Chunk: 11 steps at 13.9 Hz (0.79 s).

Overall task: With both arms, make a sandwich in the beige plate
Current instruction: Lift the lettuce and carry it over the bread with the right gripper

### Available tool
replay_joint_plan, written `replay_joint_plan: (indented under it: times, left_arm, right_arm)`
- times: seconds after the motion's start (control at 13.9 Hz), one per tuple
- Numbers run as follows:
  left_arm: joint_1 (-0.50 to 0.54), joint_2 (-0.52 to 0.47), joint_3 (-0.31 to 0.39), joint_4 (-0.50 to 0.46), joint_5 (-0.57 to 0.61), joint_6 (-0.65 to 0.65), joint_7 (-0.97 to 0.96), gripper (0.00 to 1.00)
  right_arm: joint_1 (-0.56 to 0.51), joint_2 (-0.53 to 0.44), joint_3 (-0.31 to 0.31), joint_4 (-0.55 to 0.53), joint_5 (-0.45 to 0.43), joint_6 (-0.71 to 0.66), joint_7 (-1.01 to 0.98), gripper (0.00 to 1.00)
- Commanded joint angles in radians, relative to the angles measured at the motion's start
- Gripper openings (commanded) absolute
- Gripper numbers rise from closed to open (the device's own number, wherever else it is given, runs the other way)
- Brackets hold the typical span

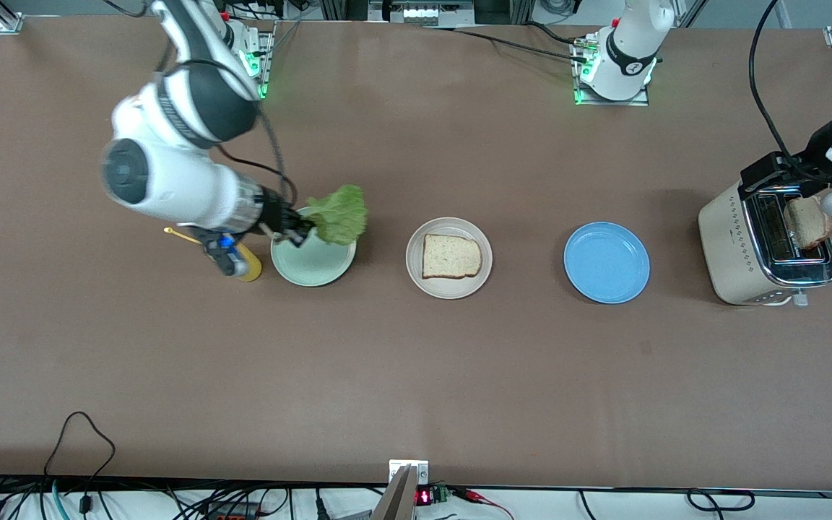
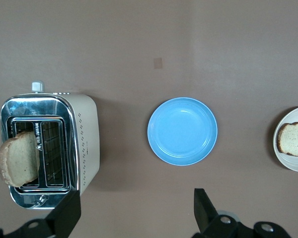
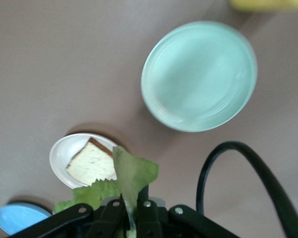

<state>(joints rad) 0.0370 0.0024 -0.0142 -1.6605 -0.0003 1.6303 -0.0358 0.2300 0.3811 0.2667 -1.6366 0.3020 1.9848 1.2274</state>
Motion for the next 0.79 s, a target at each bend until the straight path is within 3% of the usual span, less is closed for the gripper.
replay_joint_plan:
  times: [0.0, 0.29, 0.72]
  left_arm:
    - [0.027, 0.013, 0.003, 0.027, -0.003, -0.035, 0.005, 1.0]
    - [0.141, 0.037, 0.002, 0.03, -0.003, -0.027, 0.024, 1.0]
    - [0.323, 0.185, 0.002, 0.033, 0.003, -0.03, 0.075, 1.0]
  right_arm:
    - [0.099, 0.094, -0.001, 0.038, -0.023, 0.119, 0.191, 0.0]
    - [0.201, 0.24, -0.003, 0.1, -0.043, 0.294, 0.361, 0.0]
    - [0.293, 0.377, -0.006, 0.118, -0.063, 0.512, 0.53, 0.0]
